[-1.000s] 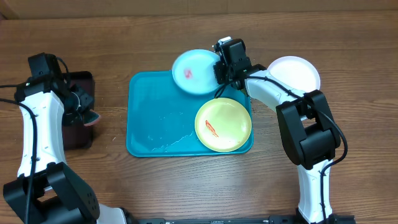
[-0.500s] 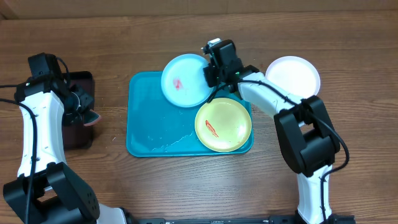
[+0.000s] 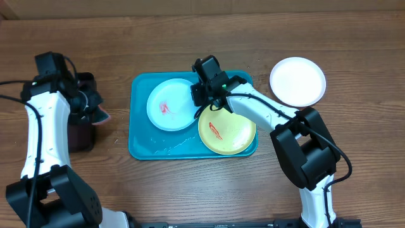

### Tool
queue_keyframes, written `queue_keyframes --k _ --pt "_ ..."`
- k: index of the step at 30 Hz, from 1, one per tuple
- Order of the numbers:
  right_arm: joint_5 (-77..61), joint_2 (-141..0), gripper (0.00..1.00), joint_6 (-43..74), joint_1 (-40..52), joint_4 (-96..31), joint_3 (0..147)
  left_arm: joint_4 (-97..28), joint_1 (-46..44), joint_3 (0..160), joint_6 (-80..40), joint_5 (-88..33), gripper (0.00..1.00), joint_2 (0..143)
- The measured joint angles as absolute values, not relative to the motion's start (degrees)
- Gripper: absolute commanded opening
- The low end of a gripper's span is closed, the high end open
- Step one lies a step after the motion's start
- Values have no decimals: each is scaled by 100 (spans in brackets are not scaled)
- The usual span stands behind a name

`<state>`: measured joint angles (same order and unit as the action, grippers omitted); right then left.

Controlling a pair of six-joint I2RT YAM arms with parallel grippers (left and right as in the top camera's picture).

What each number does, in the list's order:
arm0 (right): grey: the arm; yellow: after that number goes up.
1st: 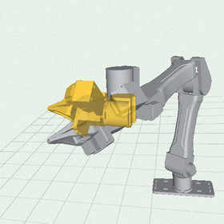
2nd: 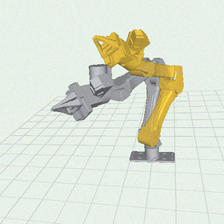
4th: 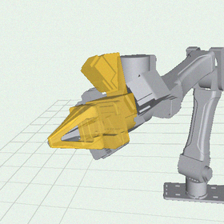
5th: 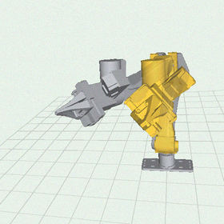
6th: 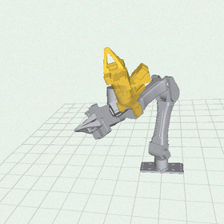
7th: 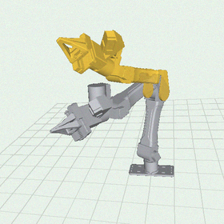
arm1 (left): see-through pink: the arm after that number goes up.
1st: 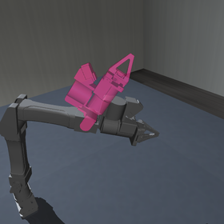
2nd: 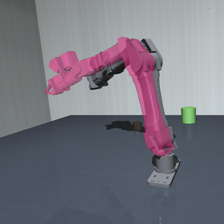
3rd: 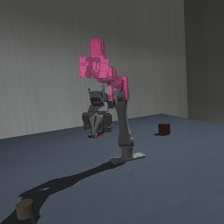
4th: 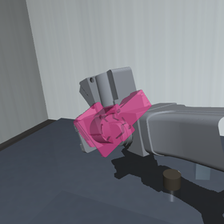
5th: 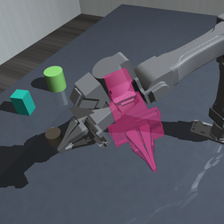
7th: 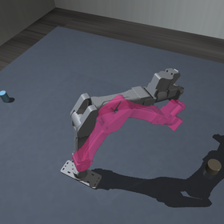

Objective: Clean dirty plates on tray and stack at the side

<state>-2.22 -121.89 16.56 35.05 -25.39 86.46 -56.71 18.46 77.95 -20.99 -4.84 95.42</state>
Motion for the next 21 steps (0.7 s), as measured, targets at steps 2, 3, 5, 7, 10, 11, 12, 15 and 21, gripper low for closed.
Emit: queue_keyframes --k 2,3,5,7,10,11,12,15,21 --pt "-213 -12189 4 1835 3503 -2401 8512 -5651 1732 7795 -2080 -537 4 9542" --pt "-222 -12189 4 1933 3503 -2296 8431 -5634 1667 7795 -2080 -554 5 9542" --pt "-237 -12189 4 2102 3503 -2119 8294 -5588 1520 7795 -2080 -585 4 9542" --pt "-259 -12189 4 2261 3507 -2034 8193 -5568 1354 7795 -2080 -600 4 9542" --pt "-259 -12189 18 2453 3540 -2016 8108 -5566 1061 7795 -2078 -609 4 9542" --pt "-259 -12189 20 2484 3548 -2012 8097 -5559 965 7795 -2078 -611 4 9542" --pt "-266 -12189 21 2504 3564 -2003 8095 -5537 869 7795 -2080 -617 4 9542" --pt "-268 -12189 22 2506 3573 -1938 8093 -5402 593 7795 -2086 -631 4 9542" --pt "-259 -12189 18 2456 3577 -1872 8093 -5164 99 7795 -2259 -668 4 9623"
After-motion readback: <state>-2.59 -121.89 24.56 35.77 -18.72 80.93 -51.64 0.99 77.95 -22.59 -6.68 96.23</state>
